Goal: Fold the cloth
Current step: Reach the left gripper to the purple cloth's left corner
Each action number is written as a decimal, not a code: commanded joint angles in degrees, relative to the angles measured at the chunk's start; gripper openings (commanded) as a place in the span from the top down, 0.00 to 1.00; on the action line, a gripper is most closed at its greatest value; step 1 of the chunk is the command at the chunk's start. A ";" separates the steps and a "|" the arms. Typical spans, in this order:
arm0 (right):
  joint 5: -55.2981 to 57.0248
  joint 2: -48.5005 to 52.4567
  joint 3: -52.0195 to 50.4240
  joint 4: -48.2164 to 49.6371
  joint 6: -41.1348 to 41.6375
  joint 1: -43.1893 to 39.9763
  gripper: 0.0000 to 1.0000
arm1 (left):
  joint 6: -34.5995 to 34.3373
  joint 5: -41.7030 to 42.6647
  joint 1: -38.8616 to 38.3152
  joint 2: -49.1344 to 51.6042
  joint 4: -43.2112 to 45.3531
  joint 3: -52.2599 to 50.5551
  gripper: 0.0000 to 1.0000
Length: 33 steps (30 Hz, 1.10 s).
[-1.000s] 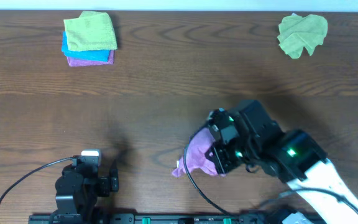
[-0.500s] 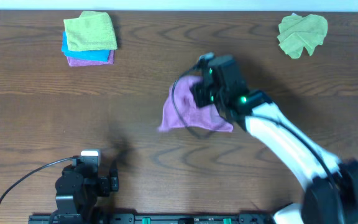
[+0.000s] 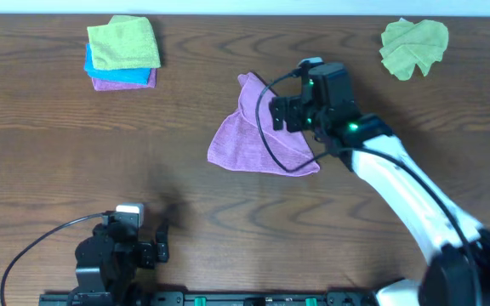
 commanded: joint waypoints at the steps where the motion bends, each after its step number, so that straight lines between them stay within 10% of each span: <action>1: 0.46 -2.38 0.79 -7.26 0.92 0.26 0.01 | -4.35 4.98 -0.26 0.70 2.69 0.02 0.05; 19: 0.52 -4.42 0.76 -27.67 0.90 0.31 0.01 | -9.33 25.16 -1.64 67.43 2.75 36.63 0.05; 33: 1.95 -4.44 0.57 -31.47 0.90 0.22 0.01 | -31.76 39.36 -1.68 97.61 24.33 38.40 0.05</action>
